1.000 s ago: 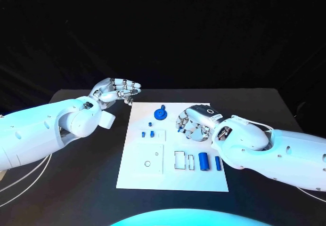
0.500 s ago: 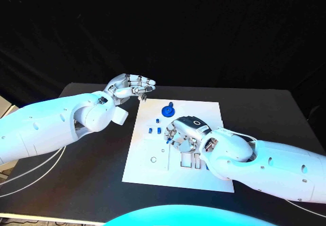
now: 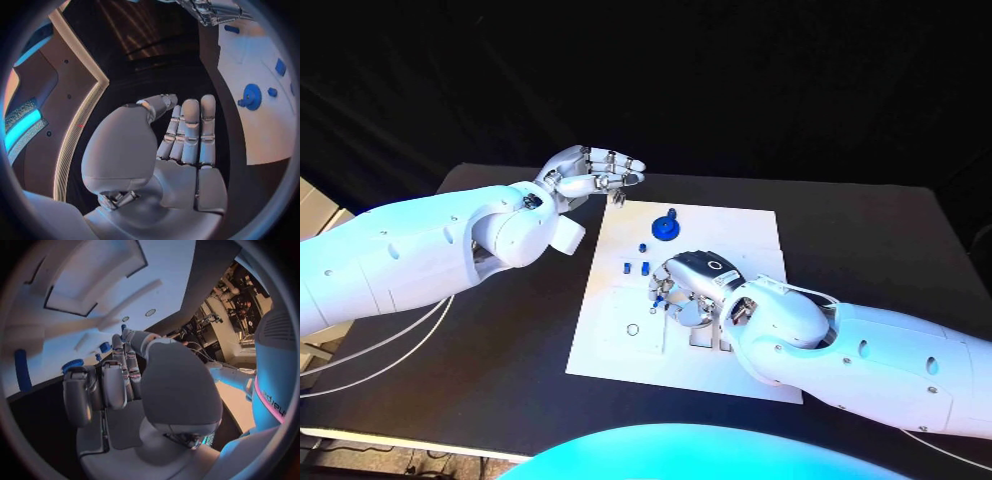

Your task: Assemble the parts on the task board

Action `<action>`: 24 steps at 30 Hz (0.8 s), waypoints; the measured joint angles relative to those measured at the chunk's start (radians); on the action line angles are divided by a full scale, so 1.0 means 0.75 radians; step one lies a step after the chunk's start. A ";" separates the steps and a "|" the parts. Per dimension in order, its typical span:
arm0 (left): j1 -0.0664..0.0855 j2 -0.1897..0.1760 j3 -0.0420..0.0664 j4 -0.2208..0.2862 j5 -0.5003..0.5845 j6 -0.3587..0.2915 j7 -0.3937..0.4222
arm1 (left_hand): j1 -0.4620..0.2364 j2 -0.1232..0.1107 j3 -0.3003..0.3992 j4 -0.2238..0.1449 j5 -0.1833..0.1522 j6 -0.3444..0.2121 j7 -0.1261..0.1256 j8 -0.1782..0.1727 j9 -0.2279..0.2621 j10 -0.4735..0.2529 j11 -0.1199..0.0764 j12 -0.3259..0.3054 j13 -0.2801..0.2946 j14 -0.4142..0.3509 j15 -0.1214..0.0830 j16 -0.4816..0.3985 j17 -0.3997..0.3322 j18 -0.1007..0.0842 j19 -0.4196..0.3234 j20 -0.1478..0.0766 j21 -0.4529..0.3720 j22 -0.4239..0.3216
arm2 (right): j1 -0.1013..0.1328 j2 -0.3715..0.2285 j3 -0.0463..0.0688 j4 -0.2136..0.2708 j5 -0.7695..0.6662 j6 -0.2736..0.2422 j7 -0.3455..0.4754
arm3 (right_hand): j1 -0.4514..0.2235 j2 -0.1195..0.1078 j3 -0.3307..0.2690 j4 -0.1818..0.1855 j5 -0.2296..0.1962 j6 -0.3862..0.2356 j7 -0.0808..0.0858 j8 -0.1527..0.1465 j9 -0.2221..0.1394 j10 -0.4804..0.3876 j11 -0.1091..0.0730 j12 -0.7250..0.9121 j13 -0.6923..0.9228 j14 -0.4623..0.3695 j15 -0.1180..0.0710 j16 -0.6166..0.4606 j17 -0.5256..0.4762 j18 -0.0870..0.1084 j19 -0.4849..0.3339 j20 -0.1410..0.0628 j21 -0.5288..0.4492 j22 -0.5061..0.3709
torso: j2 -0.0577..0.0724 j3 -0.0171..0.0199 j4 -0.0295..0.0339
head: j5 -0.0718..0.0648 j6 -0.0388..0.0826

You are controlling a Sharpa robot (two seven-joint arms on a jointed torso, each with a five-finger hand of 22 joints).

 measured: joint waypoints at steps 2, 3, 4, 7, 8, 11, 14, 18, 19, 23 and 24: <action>0.000 0.001 0.000 0.000 0.000 0.000 0.000 | 0.000 0.000 0.000 0.000 0.000 0.000 0.000 0.000 0.000 0.000 0.000 0.000 0.000 0.000 0.000 0.000 0.000 0.000 0.000 0.000 0.000 0.000 | -0.004 0.003 0.000 -0.002 -0.006 0.000 -0.002 | 0.000 0.000 0.000 0.000 0.006 0.000 0.000 0.000 0.000 0.000 0.000 0.000 0.000 0.000 0.000 0.000 -0.001 0.000 0.000 0.000 0.000 0.000 | 0.000 0.0000 0.0001 | 0.002 -0.001; 0.000 0.001 0.000 0.000 0.000 0.000 0.000 | 0.000 0.000 0.000 0.000 0.000 0.000 0.000 0.000 0.000 0.000 0.000 0.000 0.000 0.000 0.000 0.000 0.000 0.000 0.000 0.000 0.000 0.000 | -0.005 0.004 0.000 -0.003 -0.009 0.001 -0.003 | -0.002 -0.002 0.000 0.000 0.008 0.000 0.000 0.000 0.000 0.000 0.000 0.000 0.000 0.000 0.000 0.000 -0.001 0.000 0.000 0.000 0.000 0.000 | 0.000 0.0000 0.0001 | 0.003 -0.002; 0.000 0.001 0.000 0.000 0.000 0.000 0.000 | 0.000 0.000 0.000 0.000 0.000 0.000 0.000 0.000 0.000 0.000 0.000 0.000 0.000 0.000 0.000 0.000 0.000 0.000 0.000 0.000 0.000 0.000 | -0.007 0.005 -0.001 -0.004 -0.013 0.002 -0.004 | -0.003 -0.003 0.000 0.000 0.008 0.000 0.000 0.000 0.000 0.000 0.000 0.000 0.000 0.000 0.000 0.000 -0.001 0.000 0.000 0.000 0.000 0.000 | 0.000 0.0000 0.0001 | 0.004 -0.003; 0.000 0.002 0.000 -0.001 0.000 0.000 0.000 | 0.000 0.000 0.000 0.000 0.000 0.000 0.000 0.000 0.000 0.000 0.000 0.000 0.000 0.000 0.000 0.000 0.000 0.000 0.000 0.000 0.000 0.000 | -0.010 0.008 -0.001 -0.007 -0.021 0.006 -0.006 | -0.003 -0.003 0.000 0.000 0.008 0.000 0.000 0.000 0.001 0.000 0.000 0.000 0.001 0.000 0.000 0.000 -0.002 0.000 0.000 0.000 -0.005 0.000 | 0.000 0.0000 0.0001 | 0.006 -0.004; 0.000 0.002 0.000 -0.002 0.000 0.000 -0.001 | 0.000 0.000 0.000 0.000 0.000 0.000 0.000 0.000 0.000 0.000 0.000 0.000 0.000 0.000 0.000 0.000 0.000 0.000 0.000 0.000 0.000 0.000 | -0.011 0.008 -0.002 -0.007 -0.023 0.008 -0.007 | -0.003 -0.003 0.000 0.000 0.008 0.000 0.000 0.000 0.001 0.000 0.000 0.000 0.002 0.000 0.000 0.000 -0.001 0.000 0.000 0.000 -0.005 0.000 | 0.000 0.0000 0.0001 | 0.006 -0.004; 0.000 0.002 0.000 -0.004 0.000 0.000 -0.001 | 0.000 0.000 0.000 0.000 0.000 0.000 0.000 0.000 0.000 0.000 0.000 0.000 0.000 0.000 0.000 0.000 0.000 0.000 0.000 0.000 0.000 0.000 | -0.013 0.010 -0.002 -0.008 -0.029 0.013 -0.008 | -0.003 -0.003 0.000 0.000 0.008 0.000 0.000 0.000 0.001 0.000 0.000 0.000 0.010 0.000 0.000 0.000 -0.002 0.000 0.000 0.000 -0.005 0.000 | 0.000 0.0000 0.0000 | 0.007 -0.005; 0.000 0.002 0.000 -0.007 0.000 0.000 -0.001 | 0.000 0.000 0.000 0.000 0.000 0.000 0.000 0.000 0.000 0.000 0.000 0.000 0.000 0.000 0.000 0.000 0.000 0.000 0.000 0.000 0.000 0.000 | -0.015 0.013 -0.002 -0.008 -0.033 0.018 -0.008 | -0.003 -0.003 0.000 0.000 0.008 0.000 0.000 0.000 0.001 0.000 0.000 -0.002 0.010 0.000 0.000 0.000 -0.001 0.000 0.000 0.000 -0.005 0.000 | 0.000 0.0001 -0.0004 | 0.007 -0.006; 0.000 0.004 0.000 -0.008 0.000 0.000 -0.002 | 0.000 0.000 0.000 0.000 0.000 0.000 0.000 0.000 0.000 0.000 0.000 0.000 0.000 0.000 0.000 0.000 0.000 0.000 0.000 0.000 0.000 0.000 | -0.016 0.015 -0.002 -0.008 -0.037 0.023 -0.009 | -0.003 -0.003 0.000 0.000 0.008 0.000 0.000 0.000 0.001 0.000 0.000 -0.003 0.011 0.000 0.000 0.000 -0.001 0.000 0.000 0.000 -0.005 0.000 | 0.000 0.0003 -0.0004 | 0.008 -0.007; 0.000 0.004 0.000 -0.008 0.000 0.000 -0.002 | 0.000 0.000 0.000 0.000 0.000 0.000 0.000 0.000 0.000 0.000 0.000 0.000 0.000 0.000 0.000 0.000 0.000 0.000 0.000 0.000 0.000 0.000 | -0.016 0.015 -0.003 -0.009 -0.038 0.025 -0.009 | -0.003 -0.003 0.000 0.000 0.008 0.000 0.000 0.000 0.001 0.000 0.000 -0.003 0.011 0.000 0.000 0.000 -0.001 0.000 0.000 0.000 -0.005 0.000 | 0.000 0.0003 -0.0004 | 0.007 -0.007; 0.000 0.004 0.000 -0.010 -0.001 0.000 -0.003 | 0.000 0.000 0.000 0.000 0.000 -0.005 0.005 0.000 0.000 0.000 0.000 0.000 0.000 -0.005 0.005 0.005 0.000 0.000 0.000 0.000 0.000 0.001 | -0.016 0.018 -0.003 -0.012 -0.041 0.028 -0.009 | -0.001 -0.001 0.000 0.000 0.008 0.000 0.000 -0.002 0.001 0.000 0.000 -0.005 0.033 0.000 0.000 0.000 -0.001 0.000 0.000 0.000 -0.005 0.000 | 0.000 0.0008 -0.0006 | 0.005 -0.009; 0.000 0.004 0.000 -0.010 -0.001 0.000 -0.003 | 0.000 0.000 0.000 0.000 0.000 -0.005 0.005 0.000 0.000 0.000 0.000 0.000 0.000 -0.005 0.005 0.005 0.000 0.000 0.000 0.000 0.000 0.001 | -0.016 0.019 -0.003 -0.013 -0.042 0.029 -0.009 | -0.001 -0.001 0.000 0.000 0.008 0.000 0.000 -0.002 0.001 0.000 0.000 -0.005 0.040 0.000 0.000 0.000 -0.001 0.000 0.000 0.000 -0.005 0.000 | 0.000 0.0009 -0.0008 | 0.005 -0.009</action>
